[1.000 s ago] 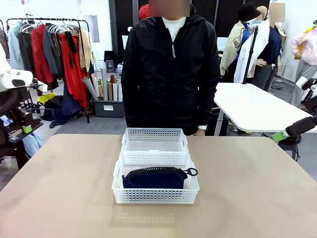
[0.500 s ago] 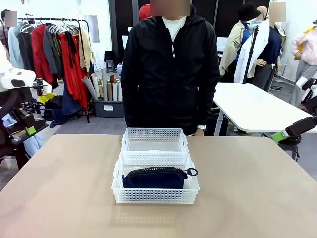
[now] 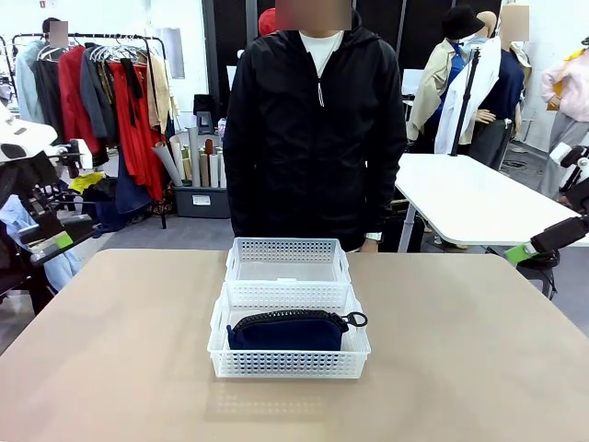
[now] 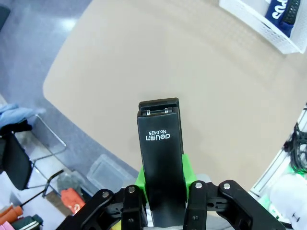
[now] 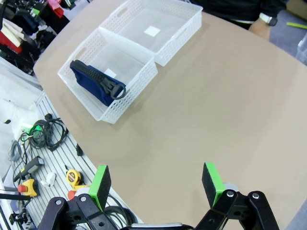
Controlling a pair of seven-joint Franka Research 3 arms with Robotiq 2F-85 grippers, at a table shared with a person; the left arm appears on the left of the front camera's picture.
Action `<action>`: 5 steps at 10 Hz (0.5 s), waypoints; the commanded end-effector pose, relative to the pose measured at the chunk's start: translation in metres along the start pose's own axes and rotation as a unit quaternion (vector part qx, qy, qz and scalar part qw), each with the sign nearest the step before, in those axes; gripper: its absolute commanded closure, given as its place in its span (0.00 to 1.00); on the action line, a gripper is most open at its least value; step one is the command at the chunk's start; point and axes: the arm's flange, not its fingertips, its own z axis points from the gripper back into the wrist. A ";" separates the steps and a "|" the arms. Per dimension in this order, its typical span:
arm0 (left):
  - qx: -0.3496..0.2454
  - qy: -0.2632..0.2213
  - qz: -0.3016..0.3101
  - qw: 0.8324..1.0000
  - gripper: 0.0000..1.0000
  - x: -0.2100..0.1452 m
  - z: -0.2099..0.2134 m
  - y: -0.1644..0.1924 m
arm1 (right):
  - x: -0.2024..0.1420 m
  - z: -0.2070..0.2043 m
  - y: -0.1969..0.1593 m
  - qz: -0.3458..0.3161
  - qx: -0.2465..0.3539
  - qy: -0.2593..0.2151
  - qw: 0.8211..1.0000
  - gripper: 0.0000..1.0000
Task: Distribute items into two baskets.
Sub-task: Pick up the Stapler that the person points to, then place the picked Stapler into the Organizing basket as instructed by the person.
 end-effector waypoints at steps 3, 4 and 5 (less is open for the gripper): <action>0.008 -0.003 0.001 1.000 1.00 0.000 0.002 0.002 | 0.000 0.001 0.000 0.001 0.003 0.000 1.000 0.00; 0.008 -0.003 0.001 1.000 1.00 0.000 0.002 0.002 | 0.000 0.001 0.000 0.001 0.003 0.000 1.000 0.00; 0.008 -0.003 0.001 1.000 1.00 0.000 0.002 0.002 | 0.000 0.001 0.000 0.001 0.003 0.000 1.000 0.00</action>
